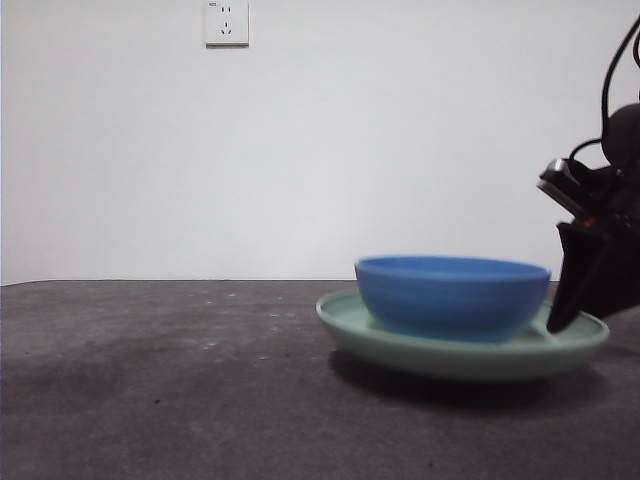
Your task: Pick up the blue bowl, put it on the green plate, put it on desk
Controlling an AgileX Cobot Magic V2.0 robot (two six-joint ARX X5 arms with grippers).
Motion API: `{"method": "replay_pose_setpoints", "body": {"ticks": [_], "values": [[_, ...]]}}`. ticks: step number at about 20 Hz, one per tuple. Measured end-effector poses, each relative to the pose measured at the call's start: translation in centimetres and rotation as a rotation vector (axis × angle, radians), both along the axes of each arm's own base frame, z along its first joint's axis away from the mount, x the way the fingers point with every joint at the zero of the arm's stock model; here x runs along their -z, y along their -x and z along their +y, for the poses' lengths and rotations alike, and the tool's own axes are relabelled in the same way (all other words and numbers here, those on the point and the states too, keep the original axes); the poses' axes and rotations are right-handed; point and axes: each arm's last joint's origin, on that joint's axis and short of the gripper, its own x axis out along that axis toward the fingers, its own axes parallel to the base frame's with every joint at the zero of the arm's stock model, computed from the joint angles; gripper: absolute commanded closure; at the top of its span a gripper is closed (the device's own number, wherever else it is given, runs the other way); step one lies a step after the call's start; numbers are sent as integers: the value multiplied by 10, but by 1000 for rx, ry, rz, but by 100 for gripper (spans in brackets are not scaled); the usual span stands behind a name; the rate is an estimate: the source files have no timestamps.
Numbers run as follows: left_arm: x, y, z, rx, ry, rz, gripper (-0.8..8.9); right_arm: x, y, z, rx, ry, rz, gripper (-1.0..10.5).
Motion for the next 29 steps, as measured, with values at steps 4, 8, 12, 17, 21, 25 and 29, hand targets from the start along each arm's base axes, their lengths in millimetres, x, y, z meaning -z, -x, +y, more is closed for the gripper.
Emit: {"method": "replay_pose_setpoints", "body": {"ticks": [4,8,12,17,21,25,29], "values": [[0,0,0,0,0,0,192,-16,-7,13,-7,-10,3,935],[0,0,0,0,0,0,192,-24,-10,45,-47,4,-16,935],[0,0,0,0,0,0,192,-24,-6,80,-70,45,-48,935],[0,0,0,0,0,0,192,-25,-6,111,-75,-6,-81,935],[0,0,0,0,0,0,192,3,-11,122,-67,13,10,935],[0,0,0,0,0,0,192,15,-15,125,-60,26,17,935],[0,0,0,0,0,0,192,16,-15,125,-60,27,18,911]]}}
